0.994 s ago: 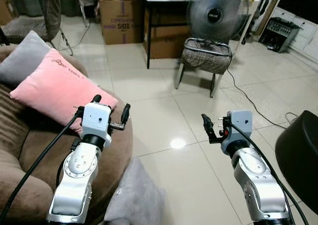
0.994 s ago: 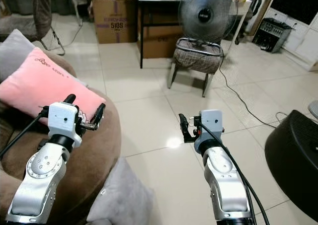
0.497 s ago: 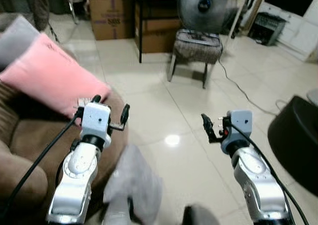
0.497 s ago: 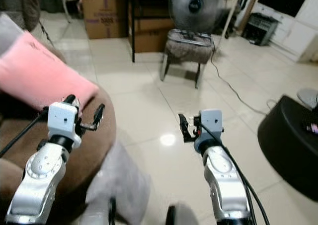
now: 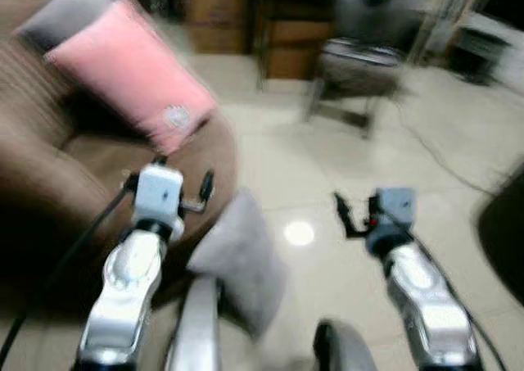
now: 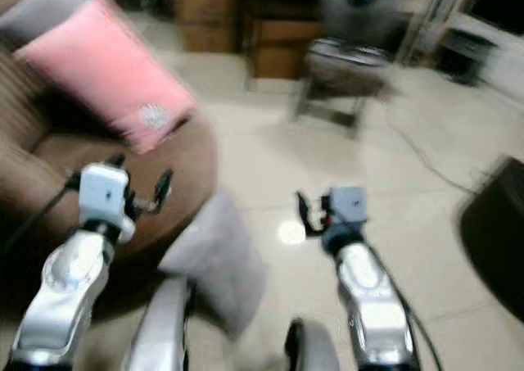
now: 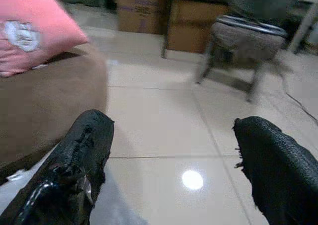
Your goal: Move the pillow to the sofa from floor
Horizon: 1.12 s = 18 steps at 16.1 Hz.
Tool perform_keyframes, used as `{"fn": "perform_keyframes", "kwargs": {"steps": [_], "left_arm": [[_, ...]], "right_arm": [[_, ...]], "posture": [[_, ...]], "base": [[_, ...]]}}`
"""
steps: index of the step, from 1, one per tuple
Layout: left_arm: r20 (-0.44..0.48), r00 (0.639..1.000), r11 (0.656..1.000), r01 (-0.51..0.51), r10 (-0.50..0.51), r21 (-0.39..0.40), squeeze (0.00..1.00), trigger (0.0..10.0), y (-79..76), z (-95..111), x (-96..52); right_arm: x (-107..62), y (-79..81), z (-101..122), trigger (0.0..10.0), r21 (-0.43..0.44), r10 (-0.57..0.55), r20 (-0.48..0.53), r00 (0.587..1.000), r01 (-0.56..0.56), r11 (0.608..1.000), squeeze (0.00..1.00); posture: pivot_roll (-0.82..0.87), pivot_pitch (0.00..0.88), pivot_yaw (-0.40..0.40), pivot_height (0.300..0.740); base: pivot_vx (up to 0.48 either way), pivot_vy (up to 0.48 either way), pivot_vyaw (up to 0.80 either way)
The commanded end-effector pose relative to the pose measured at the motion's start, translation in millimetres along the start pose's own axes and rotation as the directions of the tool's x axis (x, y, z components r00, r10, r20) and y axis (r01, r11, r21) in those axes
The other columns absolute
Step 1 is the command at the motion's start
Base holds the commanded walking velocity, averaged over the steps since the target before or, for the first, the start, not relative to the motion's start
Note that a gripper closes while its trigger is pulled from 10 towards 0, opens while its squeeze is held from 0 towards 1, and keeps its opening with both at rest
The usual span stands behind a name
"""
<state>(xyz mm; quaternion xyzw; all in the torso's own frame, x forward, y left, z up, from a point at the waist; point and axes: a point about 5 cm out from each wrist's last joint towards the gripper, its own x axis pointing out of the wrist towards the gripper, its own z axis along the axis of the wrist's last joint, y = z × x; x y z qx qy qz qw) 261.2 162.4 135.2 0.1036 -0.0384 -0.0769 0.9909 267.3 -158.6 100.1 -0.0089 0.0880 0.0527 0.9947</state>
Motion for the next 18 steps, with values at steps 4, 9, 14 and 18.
{"fn": "perform_keyframes", "kwargs": {"steps": [4,9,14,18], "left_arm": [[-0.03,0.999,0.999,0.041,-0.04,0.004,0.0,10.0,-3.4,-6.2,-1.9],[-0.076,0.996,0.998,0.051,-0.049,0.026,0.0,10.0,-1.5,-18.3,0.2],[-0.119,0.992,0.999,0.034,-0.031,0.024,0.0,10.0,2.0,-32.3,-4.2],[-0.133,0.991,0.999,0.02,-0.016,0.029,0.0,10.0,4.3,-36.6,-11.5]], "right_arm": [[-1.7,0.7,-5.8,10.0,0.003,-0.001,-0.015,1.0,0.001,1.0,0.0],[-8.2,-17.1,-9.2,10.0,0.018,-0.11,0.053,0.993,0.109,0.994,0.0],[-18.7,-25.2,-32.5,10.0,-0.013,-0.086,-0.034,0.996,0.086,0.996,0.0],[-15.9,-17.8,-35.0,10.0,-0.029,-0.042,-0.041,0.998,0.041,0.999,0.0]], "posture": [[0.11,0.0,-0.054,0.59],[0.1,0.0,-0.058,0.59],[0.09,0.0,-0.076,0.59],[0.1,0.0,-0.078,0.59]], "base": [[0.0,0.0,0.0],[0.159,0.0,0.0],[0.27,0.0,-0.16],[0.275,0.0,-0.2]]}}
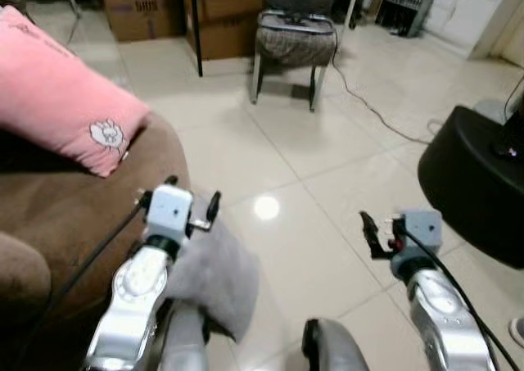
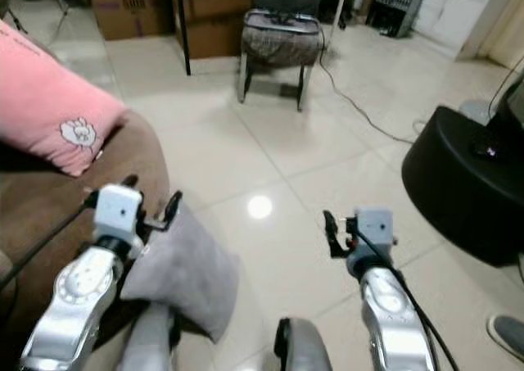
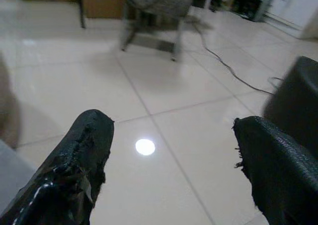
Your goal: Move the pillow to the sofa from floor
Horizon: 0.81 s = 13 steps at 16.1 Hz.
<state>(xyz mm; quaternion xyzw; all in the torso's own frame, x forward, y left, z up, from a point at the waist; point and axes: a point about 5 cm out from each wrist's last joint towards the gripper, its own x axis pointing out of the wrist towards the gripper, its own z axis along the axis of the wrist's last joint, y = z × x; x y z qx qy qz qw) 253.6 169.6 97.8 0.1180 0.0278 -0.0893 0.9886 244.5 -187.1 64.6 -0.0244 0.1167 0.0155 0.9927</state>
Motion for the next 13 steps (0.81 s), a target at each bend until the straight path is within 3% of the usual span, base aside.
{"fn": "perform_keyframes", "kwargs": {"steps": [1,5,6,8,13], "left_arm": [[-0.006,1.0,1.0,-0.023,0.023,0.013,0.0,10.0,6.7,-0.5,-2.8],[-0.018,1.0,0.999,-0.025,0.025,0.021,0.0,10.0,7.5,-3.3,-7.4],[-0.02,1.0,0.999,-0.024,0.024,0.024,0.0,10.0,7.8,-3.6,-8.1],[-0.022,0.999,0.999,-0.023,0.024,0.026,0.0,10.0,8.5,-3.8,-9.0],[-0.033,0.999,0.999,0.026,-0.025,0.034,0.0,10.0,4.9,-4.9,-14.6]], "right_arm": [[3.0,9.6,5.9,10.0,-0.013,0.048,0.022,0.999,-0.047,0.999,0.0],[3.1,15.6,6.8,10.0,-0.066,0.135,0.011,0.991,-0.134,0.989,0.0],[2.6,17.6,7.0,10.0,-0.078,0.157,0.009,0.988,-0.156,0.985,0.0],[2.4,18.1,6.5,10.0,-0.068,0.15,0.013,0.989,-0.149,0.986,0.0],[0.1,21.3,1.9,10.0,-0.032,0.16,0.005,0.987,-0.16,0.987,0.0]], "posture": [[0.1,0.0,-0.077,0.59],[0.1,0.0,-0.074,0.59],[0.1,0.0,-0.073,0.59],[0.11,0.0,-0.073,0.59],[0.12,0.0,-0.067,0.59]], "base": [[0.27,0.0,0.0],[0.259,0.0,0.0],[0.247,0.0,0.8],[0.122,0.0,0.8],[0.0,0.0,0.0]]}}
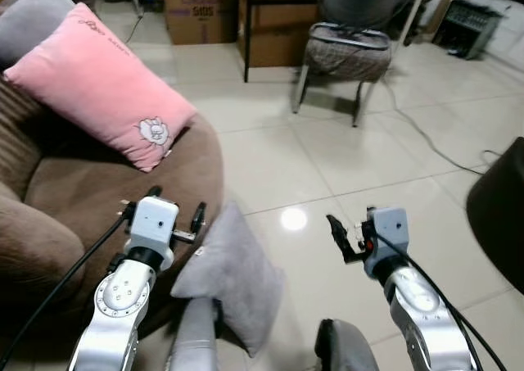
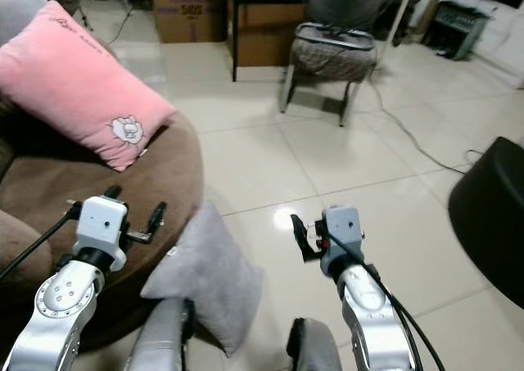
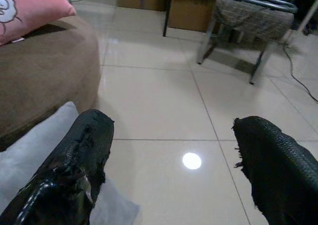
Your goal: Move the pillow to the sofa from floor
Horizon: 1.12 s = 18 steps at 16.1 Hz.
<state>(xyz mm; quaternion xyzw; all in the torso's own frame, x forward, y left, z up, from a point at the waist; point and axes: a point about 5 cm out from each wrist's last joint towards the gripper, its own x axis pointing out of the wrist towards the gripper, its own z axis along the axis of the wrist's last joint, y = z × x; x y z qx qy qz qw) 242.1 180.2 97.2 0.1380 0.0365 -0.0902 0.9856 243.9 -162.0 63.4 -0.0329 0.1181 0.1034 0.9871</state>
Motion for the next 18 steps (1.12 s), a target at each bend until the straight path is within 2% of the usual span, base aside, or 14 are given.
{"fn": "perform_keyframes", "kwargs": {"steps": [1,6,10,12,13,15,16,18], "left_arm": [[-0.013,1.0,1.0,0.026,-0.026,-0.004,0.0,10.0,-3.5,-1.7,-1.6],[-0.025,0.997,0.997,0.078,-0.078,0.001,0.0,10.0,-9.1,-3.0,1.4],[-0.099,0.989,0.992,0.105,-0.112,-0.073,0.0,10.0,-12.3,-10.2,4.9],[-0.105,0.988,0.992,0.106,-0.113,-0.075,0.0,10.0,-12.6,-12.1,5.8],[-0.115,0.988,0.995,0.099,-0.102,-0.033,0.0,10.0,-10.5,-16.6,8.6],[-0.124,0.987,0.993,0.099,-0.107,-0.07,0.0,10.0,-9.0,-19.4,10.5],[-0.147,0.985,0.986,0.067,-0.09,-0.152,1.0,10.0,-3.5,-24.2,14.3],[-0.174,0.981,0.983,0.059,-0.09,-0.176,1.0,10.0,-2.7,-31.5,15.6]], "right_arm": [[-0.9,-3.6,1.4,10.0,0.009,-0.015,0.005,1.0,0.015,1.0,0.0],[-3.0,-3.1,0.4,10.0,0.027,-0.018,0.005,1.0,0.018,0.999,0.0],[-5.4,-2.6,-1.7,10.0,0.018,-0.008,-0.008,1.0,0.009,1.0,0.0],[-5.9,-2.5,-2.0,10.0,0.021,0.0,-0.008,1.0,0.001,1.0,0.0],[-4.1,-1.5,-2.2,10.0,0.014,0.01,-0.014,1.0,-0.01,1.0,0.0],[-3.4,-0.4,-1.7,10.0,0.012,0.021,-0.015,1.0,-0.021,1.0,0.0],[-2.8,0.8,-1.9,10.0,-0.001,0.031,-0.021,0.999,-0.031,1.0,0.0],[-3.8,-0.3,-0.8,10.0,-0.005,0.027,-0.023,0.999,-0.027,1.0,0.0]], "posture": [[0.12,0.0,-0.067,0.59],[0.11,0.0,-0.061,0.541],[0.11,0.0,-0.073,0.496],[0.11,0.0,-0.076,0.491],[0.11,0.0,-0.083,0.491],[0.11,0.0,-0.086,0.491],[0.09,0.0,-0.089,0.491],[0.08,0.0,-0.094,0.491]], "base": [[0.0,0.0,0.0],[0.0,0.0,0.0],[0.0,0.0,0.0],[0.0,0.0,0.0],[0.0,0.0,0.0],[0.0,0.0,0.0],[0.0,0.0,0.0],[0.0,0.0,0.0]]}}
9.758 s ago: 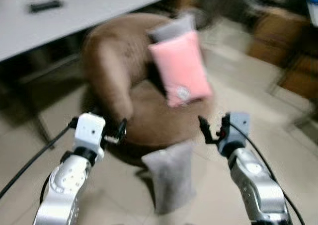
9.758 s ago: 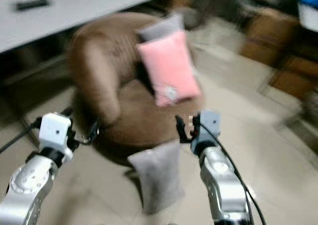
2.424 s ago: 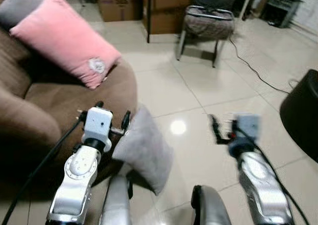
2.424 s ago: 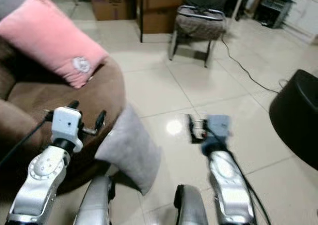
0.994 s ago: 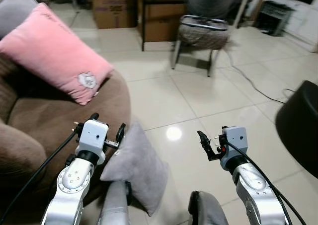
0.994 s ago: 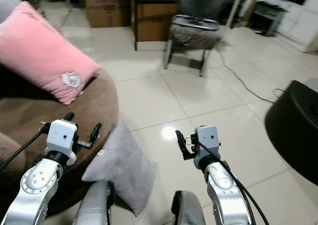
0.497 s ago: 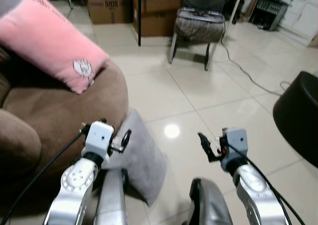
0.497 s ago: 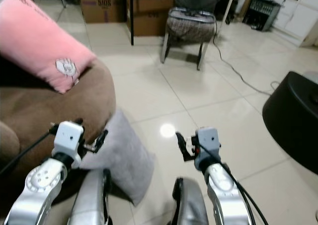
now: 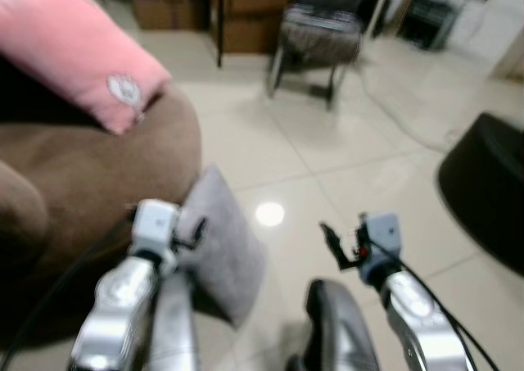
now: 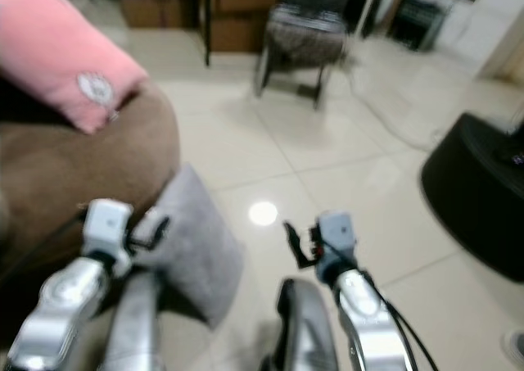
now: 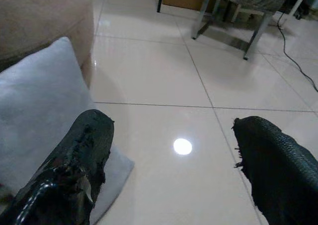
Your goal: Move the pillow to the sofa from floor
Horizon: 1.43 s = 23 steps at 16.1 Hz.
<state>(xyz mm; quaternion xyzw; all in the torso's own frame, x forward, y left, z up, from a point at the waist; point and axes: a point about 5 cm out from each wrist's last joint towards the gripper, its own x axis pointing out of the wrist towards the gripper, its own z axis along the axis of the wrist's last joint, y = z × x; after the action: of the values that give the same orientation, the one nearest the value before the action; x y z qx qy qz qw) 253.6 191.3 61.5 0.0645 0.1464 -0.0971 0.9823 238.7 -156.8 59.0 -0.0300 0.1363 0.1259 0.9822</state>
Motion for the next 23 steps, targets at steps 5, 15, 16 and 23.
{"fn": "perform_keyframes", "kwargs": {"steps": [5,15,16,23], "left_arm": [[-0.037,0.999,1.0,0.015,-0.015,-0.019,1.0,10.0,-9.2,-5.2,29.6],[-0.252,0.961,0.994,-0.106,0.111,0.036,0.0,10.0,30.4,-49.2,41.5],[-0.27,0.956,0.994,-0.108,0.113,0.033,0.0,10.0,31.1,-52.6,41.1],[-0.226,0.921,0.944,-0.283,0.318,0.172,0.0,10.0,52.3,-46.5,41.1]], "right_arm": [[0.8,-19.1,20.5,10.0,-0.075,0.019,0.016,1.0,-0.018,0.997,0.0],[-26.9,-4.7,65.0,10.0,-0.16,0.493,-0.099,0.865,-0.502,0.85,0.0],[-27.4,-5.5,67.7,10.0,-0.166,0.499,-0.106,0.86,-0.51,0.844,0.0],[-41.7,-4.5,71.7,10.0,-0.17,0.519,-0.155,0.84,-0.541,0.824,0.0]], "posture": [[-0.01,0.0,-0.056,0.491],[-0.14,0.124,-0.131,0.491],[-0.15,0.137,-0.138,0.491],[-0.19,0.166,-0.16,0.491]], "base": [[0.0,0.0,0.0],[0.0,0.0,0.0],[0.0,0.0,0.0],[0.0,0.0,0.0]]}}
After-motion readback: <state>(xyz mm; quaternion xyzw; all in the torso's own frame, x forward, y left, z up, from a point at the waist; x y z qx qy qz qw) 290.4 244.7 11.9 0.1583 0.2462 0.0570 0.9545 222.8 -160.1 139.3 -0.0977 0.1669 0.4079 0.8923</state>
